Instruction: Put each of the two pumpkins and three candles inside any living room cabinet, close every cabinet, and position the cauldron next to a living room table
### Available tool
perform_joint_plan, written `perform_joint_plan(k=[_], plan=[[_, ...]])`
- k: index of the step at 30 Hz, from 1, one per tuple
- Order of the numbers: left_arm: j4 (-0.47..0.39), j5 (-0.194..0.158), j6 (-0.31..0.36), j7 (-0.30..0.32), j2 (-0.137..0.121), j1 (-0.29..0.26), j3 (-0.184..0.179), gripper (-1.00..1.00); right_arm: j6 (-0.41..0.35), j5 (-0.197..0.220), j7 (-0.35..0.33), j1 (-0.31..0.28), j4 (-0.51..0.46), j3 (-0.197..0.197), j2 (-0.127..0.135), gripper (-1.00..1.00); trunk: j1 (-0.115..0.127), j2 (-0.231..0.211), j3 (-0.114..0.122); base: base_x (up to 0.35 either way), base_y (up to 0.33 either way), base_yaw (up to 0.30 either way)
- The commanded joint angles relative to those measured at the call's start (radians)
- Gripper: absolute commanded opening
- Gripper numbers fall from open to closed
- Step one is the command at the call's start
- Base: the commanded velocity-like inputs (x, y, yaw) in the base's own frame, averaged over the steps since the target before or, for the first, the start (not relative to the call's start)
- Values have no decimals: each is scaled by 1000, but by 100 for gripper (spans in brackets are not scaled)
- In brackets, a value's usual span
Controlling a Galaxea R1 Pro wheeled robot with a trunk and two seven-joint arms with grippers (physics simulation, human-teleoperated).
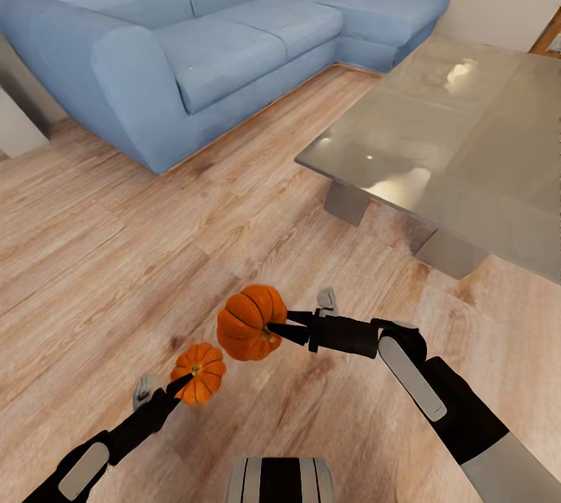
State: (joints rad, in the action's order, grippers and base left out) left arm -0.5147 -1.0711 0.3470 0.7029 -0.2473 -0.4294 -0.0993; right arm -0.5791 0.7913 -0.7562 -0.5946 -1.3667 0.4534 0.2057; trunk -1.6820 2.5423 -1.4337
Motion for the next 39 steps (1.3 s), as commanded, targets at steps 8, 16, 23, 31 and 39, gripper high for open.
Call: perform_joint_plan(k=[8,16,23,31,39], plan=[[3,-13,8,60,-49,1,-2,-100,-7,14,2,-1,27,1,0,-100,4,-2,30,0,0,0],[10,-18,41,167,-96,6,3,-100,-8,48,3,-1,43,-2,2,-100,7,-4,61,0,0,0],[13,-20,70,295,-132,9,3,-100,-21,58,4,-1,43,-2,3,-100,10,-5,88,0,0,0],[13,-18,70,302,-132,9,3,-100,-26,64,2,-1,60,-2,3,-100,14,-7,120,0,0,-10],[13,-18,70,302,-132,9,3,-100,-22,93,1,-1,65,-2,3,-100,18,-9,159,0,0,-191]])
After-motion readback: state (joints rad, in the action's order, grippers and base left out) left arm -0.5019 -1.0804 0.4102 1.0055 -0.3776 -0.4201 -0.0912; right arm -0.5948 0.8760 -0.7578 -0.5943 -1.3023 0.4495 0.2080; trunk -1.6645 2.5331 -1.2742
